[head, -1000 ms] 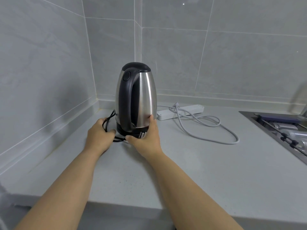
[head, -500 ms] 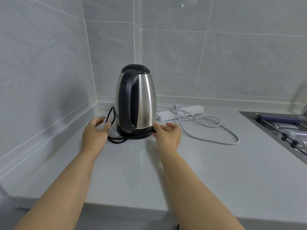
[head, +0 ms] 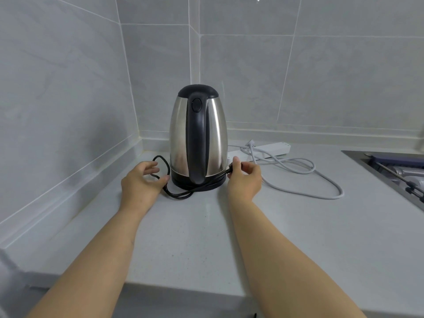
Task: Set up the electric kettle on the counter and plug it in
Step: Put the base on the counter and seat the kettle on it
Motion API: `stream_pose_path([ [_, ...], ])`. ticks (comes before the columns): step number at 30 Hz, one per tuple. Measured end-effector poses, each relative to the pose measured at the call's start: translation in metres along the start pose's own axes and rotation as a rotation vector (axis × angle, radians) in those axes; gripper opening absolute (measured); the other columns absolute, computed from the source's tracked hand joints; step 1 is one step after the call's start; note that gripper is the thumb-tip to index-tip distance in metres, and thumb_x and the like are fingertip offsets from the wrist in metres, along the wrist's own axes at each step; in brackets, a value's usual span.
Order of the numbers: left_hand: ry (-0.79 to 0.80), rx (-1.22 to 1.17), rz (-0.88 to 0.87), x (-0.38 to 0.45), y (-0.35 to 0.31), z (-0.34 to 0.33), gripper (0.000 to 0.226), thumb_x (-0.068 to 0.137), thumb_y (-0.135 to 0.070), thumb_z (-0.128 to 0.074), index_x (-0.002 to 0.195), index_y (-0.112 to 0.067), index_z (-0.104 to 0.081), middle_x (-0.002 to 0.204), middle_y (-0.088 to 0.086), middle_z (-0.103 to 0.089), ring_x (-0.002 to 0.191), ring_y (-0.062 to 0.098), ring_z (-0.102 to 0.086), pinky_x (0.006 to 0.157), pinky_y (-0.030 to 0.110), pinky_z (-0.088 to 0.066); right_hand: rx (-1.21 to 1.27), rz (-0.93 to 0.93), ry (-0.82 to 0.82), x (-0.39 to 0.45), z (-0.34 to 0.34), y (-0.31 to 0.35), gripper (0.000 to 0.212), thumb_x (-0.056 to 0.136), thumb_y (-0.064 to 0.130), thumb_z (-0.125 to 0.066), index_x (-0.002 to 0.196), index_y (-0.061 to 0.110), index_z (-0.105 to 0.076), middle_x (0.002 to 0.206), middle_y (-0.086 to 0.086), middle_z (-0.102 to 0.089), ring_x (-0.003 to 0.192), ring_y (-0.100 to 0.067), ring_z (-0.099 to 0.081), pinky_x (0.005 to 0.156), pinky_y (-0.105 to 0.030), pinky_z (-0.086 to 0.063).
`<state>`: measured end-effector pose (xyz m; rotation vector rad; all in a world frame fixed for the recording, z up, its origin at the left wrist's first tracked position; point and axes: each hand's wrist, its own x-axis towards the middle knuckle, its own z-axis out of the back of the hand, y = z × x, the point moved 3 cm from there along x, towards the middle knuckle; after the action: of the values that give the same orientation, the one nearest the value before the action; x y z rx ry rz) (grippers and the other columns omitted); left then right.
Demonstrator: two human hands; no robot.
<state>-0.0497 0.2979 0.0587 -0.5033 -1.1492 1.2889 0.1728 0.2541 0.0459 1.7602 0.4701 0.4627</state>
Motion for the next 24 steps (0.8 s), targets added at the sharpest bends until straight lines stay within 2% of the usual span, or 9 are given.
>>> stream_pose_path([
  [4,0.060,0.059,-0.003,-0.002,-0.001,-0.006,0.043,0.085,-0.020,-0.070,0.125,-0.013,-0.056,0.118,0.004,-0.066,0.091,0.013,-0.057,0.080,0.020,-0.037,-0.179,0.007,0.109,0.002,-0.003,0.003,0.017,0.090,0.027,-0.062,0.103,0.016,-0.057,0.112,-0.003,-0.063,0.101,-0.019,-0.061,0.086,-0.026,-0.043],
  [6,0.108,0.086,-0.008,-0.002,0.000,-0.011,0.042,0.091,-0.017,-0.062,0.131,-0.010,-0.051,0.125,0.007,-0.063,0.095,0.018,-0.060,0.085,0.021,-0.037,-0.261,0.012,0.209,-0.002,-0.006,0.006,0.038,0.095,0.023,-0.053,0.131,0.011,-0.048,0.125,-0.004,-0.057,0.111,-0.020,-0.055,0.087,-0.024,-0.040],
  [9,0.168,0.154,-0.009,-0.002,-0.001,-0.018,0.046,0.096,-0.013,-0.050,0.141,-0.010,-0.042,0.130,0.011,-0.059,0.113,0.027,-0.058,0.092,0.024,-0.037,-0.288,-0.022,0.323,-0.009,-0.008,0.010,0.051,0.099,0.021,-0.043,0.148,0.015,-0.030,0.135,-0.004,-0.051,0.121,-0.023,-0.049,0.088,-0.023,-0.034],
  [12,0.216,0.212,0.029,0.001,0.001,-0.023,0.051,0.096,-0.007,-0.040,0.146,-0.009,-0.031,0.132,0.012,-0.054,0.119,0.031,-0.051,0.097,0.031,-0.039,-0.291,-0.030,0.397,-0.014,-0.008,0.012,0.056,0.099,0.021,-0.045,0.150,0.019,-0.024,0.133,-0.002,-0.050,0.113,-0.019,-0.049,0.087,-0.021,-0.033],
  [14,0.194,0.236,0.075,0.007,0.007,-0.024,0.052,0.095,-0.003,-0.039,0.145,-0.003,-0.027,0.143,0.019,-0.043,0.129,0.036,-0.042,0.108,0.043,-0.036,-0.289,-0.030,0.422,-0.018,-0.009,0.012,0.058,0.097,0.021,-0.049,0.150,0.021,-0.025,0.116,0.003,-0.050,0.100,-0.015,-0.049,0.086,-0.022,-0.037],
  [16,0.129,0.254,0.119,0.013,0.013,-0.021,0.048,0.092,0.001,-0.039,0.139,0.001,-0.031,0.141,0.025,-0.042,0.128,0.040,-0.042,0.106,0.049,-0.038,-0.298,-0.025,0.432,-0.022,-0.011,0.009,0.060,0.094,0.021,-0.054,0.149,0.022,-0.028,0.108,0.005,-0.047,0.097,-0.017,-0.054,0.086,-0.025,-0.042],
  [20,0.043,0.205,0.192,0.015,0.014,-0.016,0.051,0.096,-0.002,-0.038,0.146,-0.004,-0.027,0.136,0.023,-0.048,0.123,0.038,-0.047,0.087,0.033,-0.040,-0.429,0.042,0.480,-0.027,-0.014,0.009,0.048,0.094,0.022,-0.056,0.138,0.010,-0.043,0.105,0.003,-0.055,0.096,-0.016,-0.053,0.081,-0.018,-0.038],
  [22,0.038,0.168,0.186,0.013,0.011,-0.016,0.050,0.100,-0.011,-0.038,0.148,-0.006,-0.027,0.139,0.023,-0.046,0.123,0.038,-0.047,0.083,0.033,-0.038,-0.476,0.062,0.493,-0.026,-0.013,0.010,0.038,0.096,0.021,-0.054,0.130,0.004,-0.048,0.100,0.000,-0.054,0.093,-0.017,-0.050,0.076,-0.015,-0.032],
  [24,0.028,0.131,0.174,0.011,0.011,-0.015,0.050,0.101,-0.019,-0.038,0.148,-0.007,-0.027,0.141,0.019,-0.045,0.124,0.037,-0.047,0.085,0.034,-0.039,-0.526,0.066,0.500,-0.024,-0.013,0.010,0.039,0.097,0.020,-0.052,0.131,0.001,-0.046,0.114,-0.008,-0.058,0.108,-0.024,-0.053,0.083,-0.020,-0.034],
])
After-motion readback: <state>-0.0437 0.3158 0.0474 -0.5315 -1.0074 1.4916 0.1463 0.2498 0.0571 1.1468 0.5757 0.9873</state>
